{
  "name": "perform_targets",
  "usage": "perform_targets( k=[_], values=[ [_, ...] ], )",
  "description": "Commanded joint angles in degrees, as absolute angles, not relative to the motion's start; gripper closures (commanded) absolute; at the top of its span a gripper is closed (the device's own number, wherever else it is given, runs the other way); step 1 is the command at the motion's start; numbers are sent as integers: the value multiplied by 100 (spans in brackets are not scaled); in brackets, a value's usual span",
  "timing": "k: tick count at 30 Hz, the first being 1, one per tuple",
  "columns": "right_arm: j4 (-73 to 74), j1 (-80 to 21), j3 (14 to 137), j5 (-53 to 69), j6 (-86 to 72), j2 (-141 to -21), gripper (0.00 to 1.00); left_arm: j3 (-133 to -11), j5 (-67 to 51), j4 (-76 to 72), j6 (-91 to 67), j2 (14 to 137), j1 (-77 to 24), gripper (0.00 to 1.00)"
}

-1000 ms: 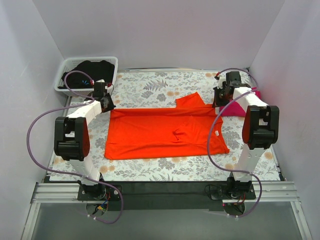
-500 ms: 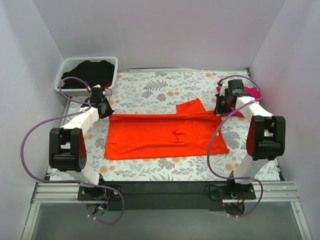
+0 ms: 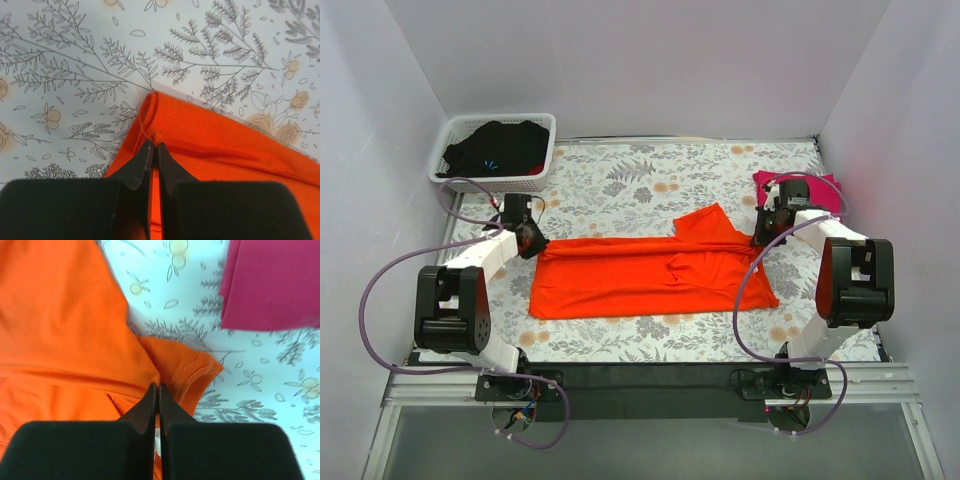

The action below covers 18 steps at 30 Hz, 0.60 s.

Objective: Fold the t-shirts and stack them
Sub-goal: Fold the tshirt

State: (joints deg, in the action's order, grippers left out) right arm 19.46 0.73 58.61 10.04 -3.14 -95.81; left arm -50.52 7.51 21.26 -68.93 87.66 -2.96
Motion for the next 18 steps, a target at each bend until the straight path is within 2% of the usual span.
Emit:
perform_targets(
  k=[1,6,8,9,10,13,16,18],
  values=[
    [1714,114,5713,1019,-457,-9483,98,-4905,773,2153,-7197,8710,-281,98],
    [1679,114,5529,862,-536,-9326,95,-4720,993,2153,-7339,8543,-281,96],
    [1679,114,5485,931,-632,-9264,80,-4693,1002,2145,-7365,8438,-281,89],
    [1679,106,5467,1019,-685,-9194,75,-4693,1011,2145,-7339,8394,-290,83],
    [1705,105,5449,1028,-746,-9132,67,-4702,976,2153,-7313,8315,-290,69],
    [1696,53,5510,1107,-809,-8790,54,-4816,888,2241,-7164,8044,-316,33],
    [1705,9,5817,1239,-624,-8666,49,-5035,765,2250,-7014,7814,-439,25],
    [1662,9,6011,1484,-493,-8762,48,-5193,756,2241,-6996,7761,-711,23]
  ],
)
